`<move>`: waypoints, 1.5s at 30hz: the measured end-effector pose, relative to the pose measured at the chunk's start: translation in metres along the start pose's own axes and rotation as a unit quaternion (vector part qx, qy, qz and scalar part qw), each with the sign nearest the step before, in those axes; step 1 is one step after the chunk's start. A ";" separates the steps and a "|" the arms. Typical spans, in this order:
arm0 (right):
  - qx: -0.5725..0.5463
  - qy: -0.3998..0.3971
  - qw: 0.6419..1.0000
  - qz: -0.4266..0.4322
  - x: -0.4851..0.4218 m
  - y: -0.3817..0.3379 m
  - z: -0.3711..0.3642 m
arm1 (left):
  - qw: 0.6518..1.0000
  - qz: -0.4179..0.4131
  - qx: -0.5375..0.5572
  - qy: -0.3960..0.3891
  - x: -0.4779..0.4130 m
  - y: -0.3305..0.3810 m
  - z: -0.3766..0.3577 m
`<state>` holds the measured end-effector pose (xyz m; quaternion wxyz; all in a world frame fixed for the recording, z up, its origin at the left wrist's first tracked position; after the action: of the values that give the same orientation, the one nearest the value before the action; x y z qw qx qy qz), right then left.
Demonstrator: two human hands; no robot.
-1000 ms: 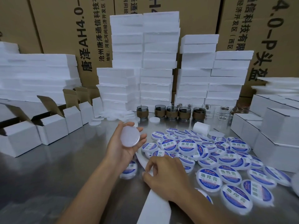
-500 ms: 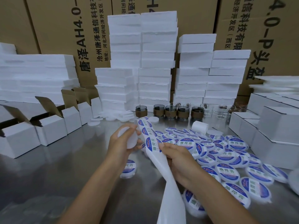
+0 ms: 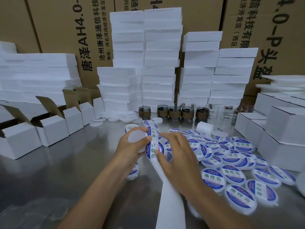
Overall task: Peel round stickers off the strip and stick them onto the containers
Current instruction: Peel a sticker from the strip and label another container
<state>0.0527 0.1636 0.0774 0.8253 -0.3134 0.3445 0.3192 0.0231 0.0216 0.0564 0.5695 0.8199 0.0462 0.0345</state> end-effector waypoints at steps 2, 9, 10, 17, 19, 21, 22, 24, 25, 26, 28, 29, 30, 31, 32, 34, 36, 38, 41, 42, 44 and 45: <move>0.029 0.005 0.999 0.012 -0.001 -0.004 0.001 | 1.000 0.003 0.000 -0.010 0.000 0.000 -0.002; 0.033 0.011 0.999 0.002 -0.001 0.002 0.002 | 1.000 0.009 0.004 -0.013 -0.002 -0.002 -0.001; 0.028 0.006 1.000 -0.006 -0.001 0.003 0.001 | 1.000 0.009 0.002 -0.009 -0.002 -0.003 -0.001; 0.020 0.008 1.000 0.009 -0.001 -0.003 0.003 | 0.999 0.004 -0.038 0.036 -0.005 -0.005 0.006; 0.033 0.001 0.999 0.017 0.000 -0.004 0.003 | 0.998 0.006 -0.045 0.040 -0.006 -0.006 0.007; 0.040 0.006 0.999 0.017 0.000 -0.005 0.004 | 0.997 0.006 -0.057 0.047 -0.007 -0.006 0.008; 0.044 0.008 0.999 0.016 -0.001 -0.005 0.004 | 0.996 0.002 -0.066 0.051 -0.007 -0.006 0.008; 0.055 0.012 0.998 0.019 -0.002 -0.008 0.005 | 0.995 -0.008 -0.079 0.055 -0.007 -0.005 0.008; 0.060 0.014 0.998 0.023 -0.003 -0.009 0.006 | 0.995 -0.013 -0.082 0.056 -0.007 -0.005 0.008; 0.062 0.016 0.998 0.027 -0.003 -0.010 0.007 | 0.995 -0.018 -0.085 0.058 -0.007 -0.005 0.008; 0.052 0.019 0.998 0.025 -0.004 -0.011 0.010 | 0.993 -0.027 -0.093 0.064 -0.007 -0.005 0.008; 0.041 0.019 0.999 0.018 -0.004 -0.010 0.010 | 0.992 -0.032 -0.098 0.069 -0.008 -0.005 0.009; 0.025 0.019 0.999 0.007 -0.004 -0.009 0.011 | 0.991 -0.037 -0.104 0.074 -0.008 -0.005 0.009; 0.002 0.023 1.000 -0.009 -0.004 -0.008 0.011 | 0.990 -0.040 -0.111 0.079 -0.008 -0.005 0.010; -0.027 0.030 0.999 -0.029 -0.004 -0.005 0.011 | 0.989 -0.042 -0.118 0.084 -0.009 -0.006 0.010; -0.099 0.048 0.991 -0.075 -0.004 0.001 0.012 | 0.986 -0.042 -0.130 0.093 -0.011 -0.007 0.012; -0.170 0.067 0.975 -0.129 -0.002 0.009 0.013 | 0.983 -0.046 -0.149 0.100 -0.012 -0.009 0.013; -0.225 0.093 0.954 -0.177 0.000 0.015 0.016 | 0.975 -0.055 -0.183 0.116 -0.012 -0.009 0.014; -0.291 0.112 0.922 -0.230 0.002 0.022 0.015 | 0.962 -0.071 -0.223 0.143 -0.010 -0.005 0.016; -0.309 0.113 0.912 -0.243 0.002 0.024 0.015 | 0.959 -0.080 -0.228 0.148 -0.009 -0.002 0.017; -0.357 0.117 0.885 -0.275 0.003 0.029 0.012 | 0.957 -0.101 -0.228 0.149 -0.005 0.005 0.016; -0.390 0.123 0.864 -0.294 0.004 0.031 0.010 | 0.957 -0.111 -0.225 0.147 -0.002 0.009 0.014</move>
<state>0.0356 0.1908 0.0714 0.6425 -0.7329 0.1826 0.1291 0.0232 0.0053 0.0597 0.7266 0.6459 0.2114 0.1007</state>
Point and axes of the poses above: each hand's wrist, its own x-axis away from the middle knuckle, its own z-axis out of the back of the hand, y = z × x, the point moved 7 cm from there along -x, towards the middle knuckle, and after that the axes turned 11 degrees about z, right-handed, at the moved point
